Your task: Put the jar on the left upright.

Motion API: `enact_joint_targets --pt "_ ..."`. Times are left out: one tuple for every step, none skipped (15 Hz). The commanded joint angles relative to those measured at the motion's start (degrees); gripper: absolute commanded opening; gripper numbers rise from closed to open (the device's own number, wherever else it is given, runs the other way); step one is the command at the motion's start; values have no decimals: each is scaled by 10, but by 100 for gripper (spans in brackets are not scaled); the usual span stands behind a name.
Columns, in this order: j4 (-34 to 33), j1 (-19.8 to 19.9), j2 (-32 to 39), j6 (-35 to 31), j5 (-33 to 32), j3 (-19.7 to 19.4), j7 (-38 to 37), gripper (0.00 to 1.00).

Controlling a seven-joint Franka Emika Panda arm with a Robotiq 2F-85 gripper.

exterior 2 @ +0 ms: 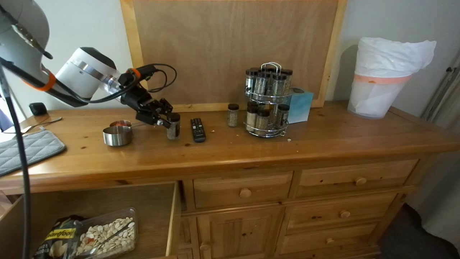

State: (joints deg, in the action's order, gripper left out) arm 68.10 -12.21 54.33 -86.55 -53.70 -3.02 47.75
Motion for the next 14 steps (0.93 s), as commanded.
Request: enact_joint_targets --pt "32 8 -6 -17 -25 15 -14 23" --pt "33 7 -6 -15 -29 15 -15 23" --pt "33 7 -7 -12 -33 16 -12 23" --pt "32 8 -7 -11 -31 19 -7 23" --pt "34 7 -10 -8 -35 20 -7 73" --pt "33 7 -12 -6 -32 22 -4 75" --pt "33 7 -17 -9 -30 25 -5 81" --pt "34 8 -22 -12 -26 30 -5 87" --pt "36 9 -29 -17 -21 37 -3 95" --pt "36 11 -36 -18 -11 45 -1 99" --pt "30 14 -42 -6 7 54 0 100" --pt "31 17 -54 -4 26 67 1 100" --pt "28 18 -67 12 51 76 -6 100" --pt "34 19 -86 17 72 82 -18 100"
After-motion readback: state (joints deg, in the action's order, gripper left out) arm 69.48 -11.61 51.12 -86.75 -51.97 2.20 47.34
